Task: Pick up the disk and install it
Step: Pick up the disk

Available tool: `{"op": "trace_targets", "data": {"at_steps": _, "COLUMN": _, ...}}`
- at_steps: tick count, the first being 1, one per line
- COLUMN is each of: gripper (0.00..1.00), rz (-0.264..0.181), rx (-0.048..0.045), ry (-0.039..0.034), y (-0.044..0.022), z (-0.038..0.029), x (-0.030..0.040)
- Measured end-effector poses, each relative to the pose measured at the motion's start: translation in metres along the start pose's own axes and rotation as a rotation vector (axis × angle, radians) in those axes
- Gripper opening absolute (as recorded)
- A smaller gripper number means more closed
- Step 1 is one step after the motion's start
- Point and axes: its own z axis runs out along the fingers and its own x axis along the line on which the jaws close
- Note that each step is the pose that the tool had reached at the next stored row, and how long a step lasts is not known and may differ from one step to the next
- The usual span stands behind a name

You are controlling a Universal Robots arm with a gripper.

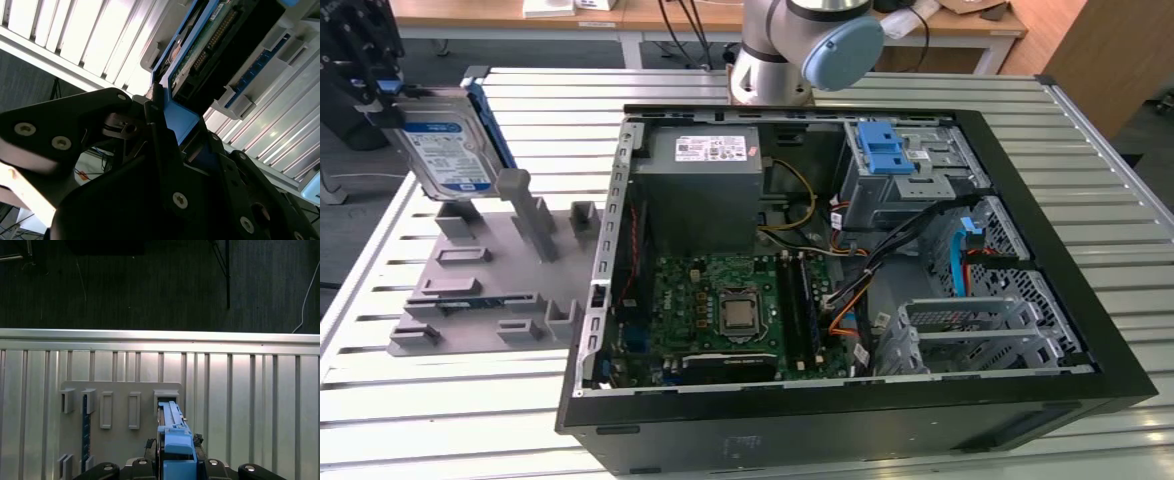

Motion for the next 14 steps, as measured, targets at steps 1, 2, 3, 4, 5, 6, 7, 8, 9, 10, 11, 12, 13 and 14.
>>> {"op": "trace_targets", "data": {"at_steps": 1, "gripper": 0.36, "rz": 0.0, "rx": 0.0001, "ry": 0.0, "y": 0.0, "z": -0.0002, "x": 0.0}}
{"op": "trace_targets", "data": {"at_steps": 2, "gripper": 0.36, "rz": 0.0, "rx": 0.0, "ry": 0.0, "y": 0.0, "z": -0.0005, "x": 0.0}}
{"op": "trace_targets", "data": {"at_steps": 3, "gripper": 0.36, "rz": 0.0, "rx": 0.0001, "ry": -0.0001, "y": 0.0, "z": -0.0008, "x": 0.0}}
{"op": "trace_targets", "data": {"at_steps": 4, "gripper": 0.36, "rz": 0.0, "rx": 0.0001, "ry": 0.0, "y": 0.0, "z": -0.0011, "x": 0.0}}
{"op": "trace_targets", "data": {"at_steps": 5, "gripper": 0.36, "rz": 0.0, "rx": 0.0001, "ry": -0.0001, "y": 0.0, "z": -0.0013, "x": 0.0}}
{"op": "trace_targets", "data": {"at_steps": 6, "gripper": 0.36, "rz": 0.0, "rx": 0.0001, "ry": -0.0001, "y": 0.0, "z": -0.0016, "x": 0.0}}
{"op": "trace_targets", "data": {"at_steps": 7, "gripper": 0.36, "rz": 0.0, "rx": 0.0001, "ry": 0.0, "y": 0.0, "z": -0.0019, "x": 0.0}}
{"op": "trace_targets", "data": {"at_steps": 8, "gripper": 0.36, "rz": 0.0, "rx": 0.0001, "ry": 0.0, "y": 0.0, "z": -0.0022, "x": 0.0}}
{"op": "trace_targets", "data": {"at_steps": 9, "gripper": 0.36, "rz": 0.0, "rx": 0.0001, "ry": -0.0001, "y": 0.0, "z": -0.0024, "x": 0.0}}
{"op": "trace_targets", "data": {"at_steps": 10, "gripper": 0.36, "rz": 0.0, "rx": 0.0002, "ry": 0.0, "y": 0.0, "z": -0.0027, "x": 0.0}}
{"op": "trace_targets", "data": {"at_steps": 11, "gripper": 0.36, "rz": 0.0, "rx": 0.0001, "ry": 0.0, "y": 0.0, "z": -0.003, "x": 0.0}}
{"op": "trace_targets", "data": {"at_steps": 12, "gripper": 0.36, "rz": 0.0, "rx": 0.0001, "ry": -0.0001, "y": 0.0, "z": -0.0032, "x": 0.0}}
{"op": "trace_targets", "data": {"at_steps": 13, "gripper": 0.36, "rz": 0.0, "rx": 0.0001, "ry": -0.0001, "y": 0.0, "z": -0.0035, "x": 0.0}}
{"op": "trace_targets", "data": {"at_steps": 14, "gripper": 0.36, "rz": 0.0, "rx": 0.0001, "ry": -0.0001, "y": 0.0, "z": -0.0038, "x": 0.0}}
